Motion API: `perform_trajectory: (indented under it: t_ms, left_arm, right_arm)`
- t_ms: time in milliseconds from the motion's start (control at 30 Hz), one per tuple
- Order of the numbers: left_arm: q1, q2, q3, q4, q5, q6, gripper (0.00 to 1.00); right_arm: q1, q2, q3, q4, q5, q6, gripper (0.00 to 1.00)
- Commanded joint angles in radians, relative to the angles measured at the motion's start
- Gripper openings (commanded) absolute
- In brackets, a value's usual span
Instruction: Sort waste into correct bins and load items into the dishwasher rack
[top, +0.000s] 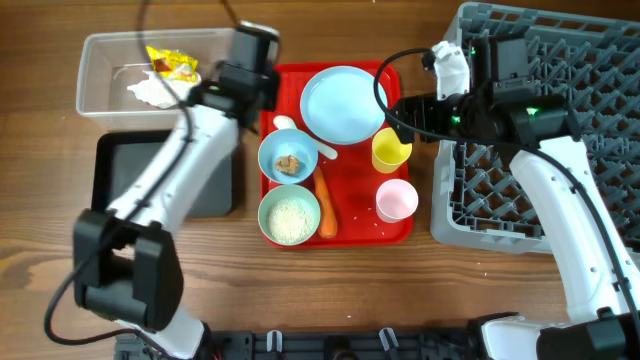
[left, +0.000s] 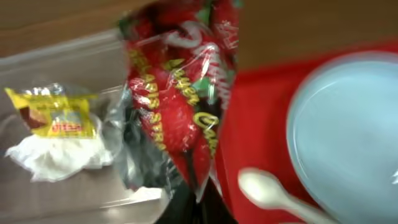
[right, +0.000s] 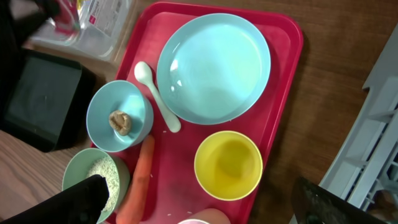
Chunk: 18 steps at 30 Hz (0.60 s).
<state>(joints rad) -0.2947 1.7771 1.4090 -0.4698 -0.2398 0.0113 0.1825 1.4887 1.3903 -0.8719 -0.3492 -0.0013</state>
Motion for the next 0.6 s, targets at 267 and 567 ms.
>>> perform_trajectory:
  t_ms: [267,567]
  left_arm:
    - [0.256,0.048,0.001,0.161,0.146,-0.106,1.0]
    - [-0.129,0.015,0.001,-0.163,0.362,0.011,0.8]
  right_arm:
    - [0.0,0.011,0.01,0.013,0.013,0.005,0.97]
    - [0.0,0.011,0.01,0.005,0.013,0.004,0.97]
